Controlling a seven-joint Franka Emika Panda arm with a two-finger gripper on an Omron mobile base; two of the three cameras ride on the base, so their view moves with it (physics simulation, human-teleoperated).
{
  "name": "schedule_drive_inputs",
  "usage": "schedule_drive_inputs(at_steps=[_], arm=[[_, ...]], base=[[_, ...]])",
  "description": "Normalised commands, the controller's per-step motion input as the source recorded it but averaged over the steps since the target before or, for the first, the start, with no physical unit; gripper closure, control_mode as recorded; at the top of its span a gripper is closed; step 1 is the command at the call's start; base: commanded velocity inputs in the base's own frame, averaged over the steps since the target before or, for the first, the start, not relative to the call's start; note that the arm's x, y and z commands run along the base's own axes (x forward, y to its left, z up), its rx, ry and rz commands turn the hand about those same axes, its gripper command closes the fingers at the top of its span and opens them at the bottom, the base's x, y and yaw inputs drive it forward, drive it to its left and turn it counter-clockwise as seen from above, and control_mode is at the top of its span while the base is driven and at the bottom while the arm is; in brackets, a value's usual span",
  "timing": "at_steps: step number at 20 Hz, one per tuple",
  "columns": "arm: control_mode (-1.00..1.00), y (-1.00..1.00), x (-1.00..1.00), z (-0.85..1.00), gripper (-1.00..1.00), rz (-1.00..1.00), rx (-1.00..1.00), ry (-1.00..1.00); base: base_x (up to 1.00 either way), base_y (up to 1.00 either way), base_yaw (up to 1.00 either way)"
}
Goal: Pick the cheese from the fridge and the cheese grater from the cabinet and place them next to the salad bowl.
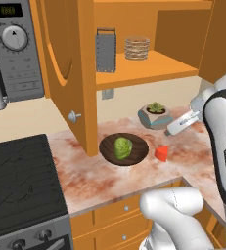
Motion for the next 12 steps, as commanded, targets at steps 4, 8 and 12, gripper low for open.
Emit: schedule_drive_inputs(at_steps=[4,8,12], arm=[[-1.00,0.25,-0.15,0.51,-1.00,0.12,-0.05,-0.23],[-1.00,0.15,-0.11,0.53,-1.00,0.11,-0.01,-0.18],[-1.00,0.07,-0.09,0.51,-1.00,0.11,0.00,-0.13]], base=[[0.00,0.00,0.00],[0.00,0.00,0.00],[0.00,0.00,0.00]])
